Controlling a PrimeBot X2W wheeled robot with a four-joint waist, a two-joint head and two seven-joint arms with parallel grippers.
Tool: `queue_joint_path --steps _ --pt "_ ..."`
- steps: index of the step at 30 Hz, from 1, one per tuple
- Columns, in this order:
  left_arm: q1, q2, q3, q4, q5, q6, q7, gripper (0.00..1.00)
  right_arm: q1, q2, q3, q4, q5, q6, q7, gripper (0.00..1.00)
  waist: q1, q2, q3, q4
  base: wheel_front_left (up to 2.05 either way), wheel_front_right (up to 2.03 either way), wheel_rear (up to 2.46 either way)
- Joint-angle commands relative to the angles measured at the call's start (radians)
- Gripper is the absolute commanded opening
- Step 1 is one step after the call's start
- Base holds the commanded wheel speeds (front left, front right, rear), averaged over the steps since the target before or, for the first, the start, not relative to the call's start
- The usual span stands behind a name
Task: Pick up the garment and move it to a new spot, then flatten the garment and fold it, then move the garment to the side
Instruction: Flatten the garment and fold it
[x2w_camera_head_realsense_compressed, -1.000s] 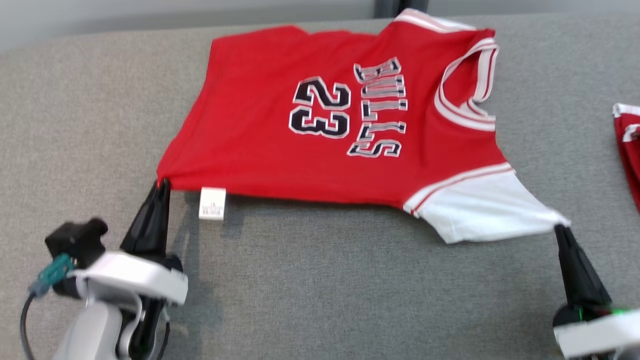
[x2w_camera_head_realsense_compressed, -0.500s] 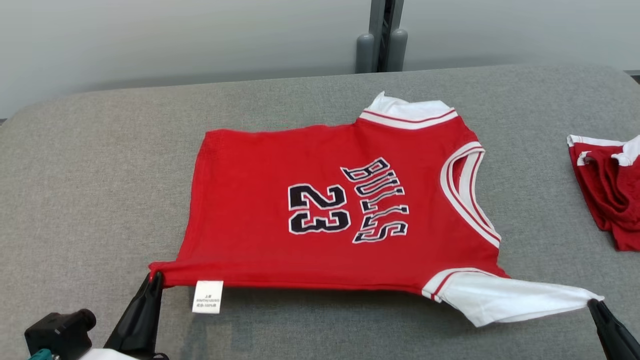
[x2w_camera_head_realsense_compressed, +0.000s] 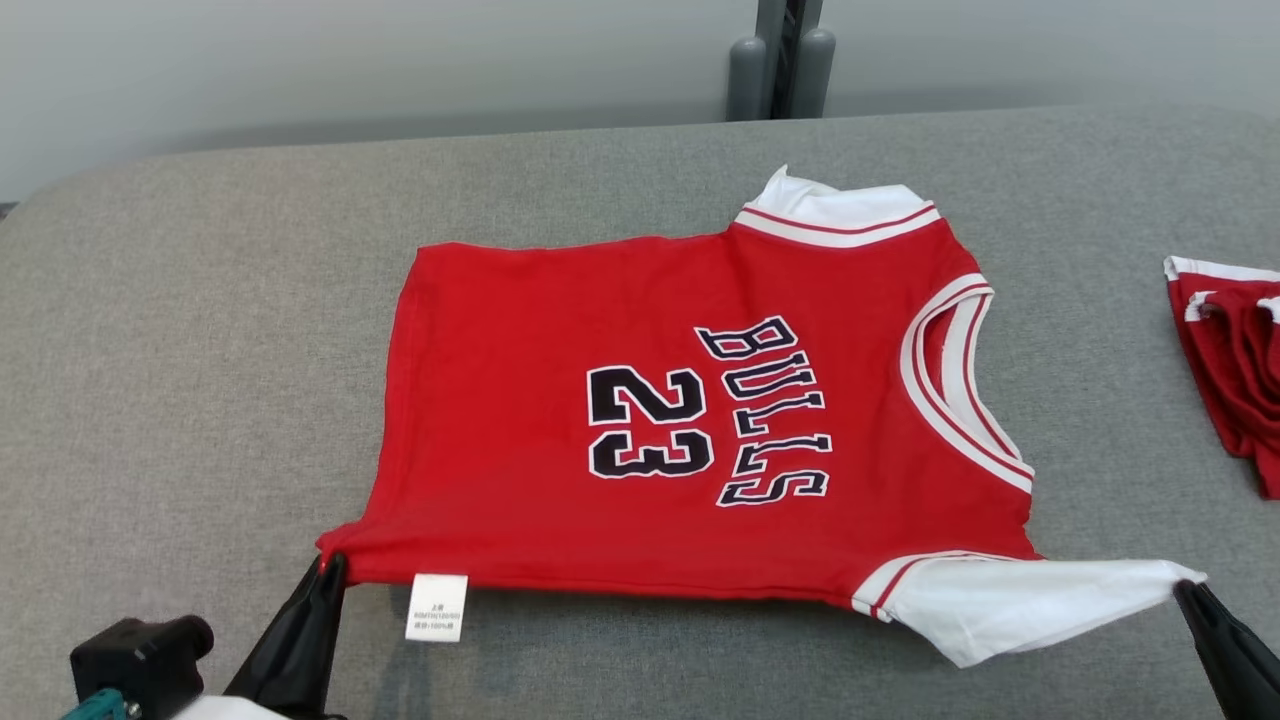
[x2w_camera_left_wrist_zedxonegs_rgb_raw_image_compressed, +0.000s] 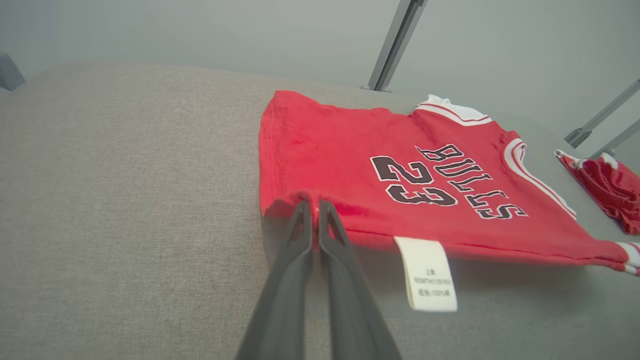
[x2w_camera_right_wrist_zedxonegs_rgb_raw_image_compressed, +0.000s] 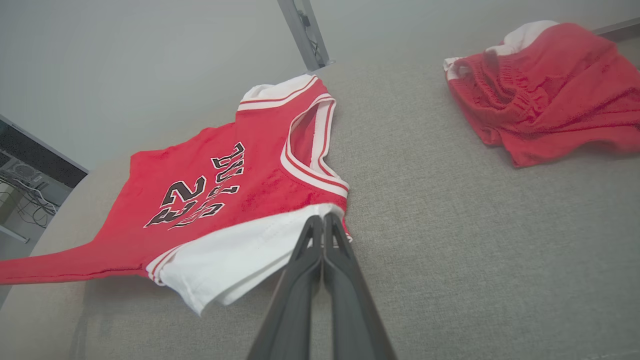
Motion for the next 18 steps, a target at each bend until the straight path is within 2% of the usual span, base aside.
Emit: queue_joint_path --steps 1,9,14,18 --pt "-0.032 0.003 0.002 0.005 -0.002 0.000 0.004 0.00 -0.026 -0.002 0.005 -0.008 0.000 0.000 0.012 0.00 0.0000 0.0000 0.017 0.008 0.00 0.00 0.00" --pt "-0.180 0.007 -0.002 0.061 -0.025 -0.047 0.018 0.00 -0.281 -0.014 0.037 0.034 0.050 0.000 0.126 0.00 0.0000 0.0000 0.149 0.024 0.00 0.00 0.00" --pt "-0.278 -0.007 -0.004 0.118 -0.055 -0.083 0.013 0.00 -0.494 -0.060 0.015 0.144 0.058 0.000 0.178 0.00 0.0000 0.0000 0.238 0.035 0.00 0.00 0.00" --pt "-0.338 -0.020 -0.017 0.178 -0.070 -0.110 0.008 0.00 -0.608 -0.089 0.019 0.250 0.056 0.000 0.181 0.00 0.0000 0.0000 0.277 0.047 0.00 0.00 0.00"
